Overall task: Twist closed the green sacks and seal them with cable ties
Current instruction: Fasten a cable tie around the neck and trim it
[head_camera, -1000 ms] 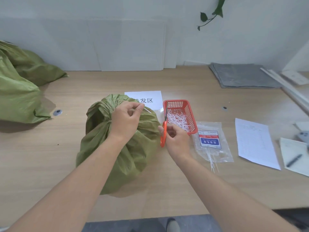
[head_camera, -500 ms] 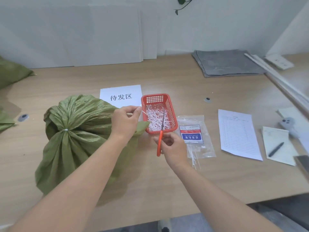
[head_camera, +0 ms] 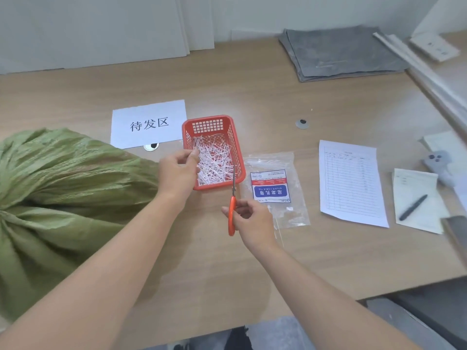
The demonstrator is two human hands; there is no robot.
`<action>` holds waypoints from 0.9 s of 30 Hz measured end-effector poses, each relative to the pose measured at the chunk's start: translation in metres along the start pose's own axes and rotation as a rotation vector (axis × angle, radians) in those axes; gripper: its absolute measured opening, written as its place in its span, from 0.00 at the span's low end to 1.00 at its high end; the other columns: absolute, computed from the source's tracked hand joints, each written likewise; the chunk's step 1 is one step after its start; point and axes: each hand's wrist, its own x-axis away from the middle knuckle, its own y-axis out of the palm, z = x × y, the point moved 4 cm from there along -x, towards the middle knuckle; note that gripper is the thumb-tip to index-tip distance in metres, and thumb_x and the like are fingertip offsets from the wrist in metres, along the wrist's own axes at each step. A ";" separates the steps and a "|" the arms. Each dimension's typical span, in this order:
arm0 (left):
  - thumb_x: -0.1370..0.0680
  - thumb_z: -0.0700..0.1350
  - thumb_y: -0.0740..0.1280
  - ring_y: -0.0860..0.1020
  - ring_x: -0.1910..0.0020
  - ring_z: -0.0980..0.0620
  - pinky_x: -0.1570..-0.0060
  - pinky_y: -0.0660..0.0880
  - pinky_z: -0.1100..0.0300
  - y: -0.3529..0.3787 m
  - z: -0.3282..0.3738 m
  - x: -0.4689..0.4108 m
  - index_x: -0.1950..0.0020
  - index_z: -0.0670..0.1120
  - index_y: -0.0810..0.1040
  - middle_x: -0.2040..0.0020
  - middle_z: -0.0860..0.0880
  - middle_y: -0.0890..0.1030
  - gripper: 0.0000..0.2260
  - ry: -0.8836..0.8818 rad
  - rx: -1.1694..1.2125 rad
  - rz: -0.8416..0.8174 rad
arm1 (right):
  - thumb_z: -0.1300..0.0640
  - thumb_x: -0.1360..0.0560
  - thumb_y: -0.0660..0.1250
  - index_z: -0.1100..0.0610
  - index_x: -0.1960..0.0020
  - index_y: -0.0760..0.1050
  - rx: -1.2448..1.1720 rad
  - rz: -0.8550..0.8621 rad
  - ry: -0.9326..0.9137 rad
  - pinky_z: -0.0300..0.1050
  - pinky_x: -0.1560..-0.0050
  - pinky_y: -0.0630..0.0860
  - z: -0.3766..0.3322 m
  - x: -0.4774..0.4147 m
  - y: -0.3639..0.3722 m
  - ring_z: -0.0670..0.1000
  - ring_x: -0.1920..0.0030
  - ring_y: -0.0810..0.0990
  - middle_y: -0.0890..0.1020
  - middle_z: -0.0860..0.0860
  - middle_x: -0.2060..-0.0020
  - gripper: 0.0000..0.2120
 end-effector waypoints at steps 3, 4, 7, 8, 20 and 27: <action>0.15 0.49 0.63 0.80 0.60 0.56 0.55 0.82 0.55 0.017 -0.006 -0.011 0.33 0.47 0.80 0.52 0.51 0.83 0.14 -0.042 0.027 -0.021 | 0.50 0.29 0.81 0.50 0.55 0.82 0.041 -0.032 0.011 0.44 0.61 0.80 0.013 -0.008 -0.006 0.42 0.66 0.80 0.84 0.48 0.63 0.09; 0.14 0.48 0.60 0.80 0.56 0.55 0.53 0.82 0.56 0.022 -0.007 -0.014 0.27 0.50 0.75 0.47 0.51 0.83 0.16 -0.052 0.037 -0.051 | 0.52 0.29 0.81 0.50 0.54 0.82 0.041 -0.040 0.017 0.39 0.63 0.78 0.015 -0.010 -0.007 0.40 0.67 0.78 0.84 0.47 0.63 0.09; 0.13 0.48 0.56 0.77 0.36 0.49 0.49 0.81 0.57 0.035 -0.015 -0.018 0.20 0.60 0.61 0.27 0.52 0.73 0.22 -0.084 0.056 -0.170 | 0.57 0.29 0.81 0.50 0.56 0.81 0.026 -0.056 0.042 0.31 0.68 0.72 0.023 -0.015 -0.010 0.38 0.70 0.76 0.82 0.45 0.65 0.09; 0.13 0.48 0.56 0.74 0.30 0.48 0.50 0.80 0.58 0.038 -0.019 -0.019 0.19 0.62 0.59 0.23 0.52 0.69 0.22 -0.088 0.055 -0.197 | 0.58 0.29 0.81 0.49 0.56 0.80 0.027 -0.062 0.050 0.31 0.69 0.72 0.026 -0.016 -0.010 0.38 0.70 0.76 0.82 0.45 0.65 0.10; 0.13 0.49 0.56 0.74 0.31 0.46 0.38 0.79 0.51 0.035 -0.042 -0.013 0.20 0.51 0.64 0.23 0.49 0.70 0.21 -0.210 -0.008 -0.160 | 0.57 0.30 0.80 0.48 0.55 0.78 0.232 -0.095 0.180 0.34 0.65 0.74 0.065 -0.024 0.007 0.40 0.67 0.78 0.80 0.43 0.66 0.11; 0.13 0.50 0.56 0.75 0.31 0.49 0.36 0.77 0.49 0.025 -0.059 0.001 0.20 0.49 0.63 0.26 0.50 0.72 0.21 -0.184 -0.061 -0.204 | 0.60 0.29 0.76 0.46 0.57 0.78 0.371 -0.102 0.221 0.43 0.59 0.79 0.091 -0.010 0.022 0.43 0.63 0.80 0.81 0.44 0.64 0.11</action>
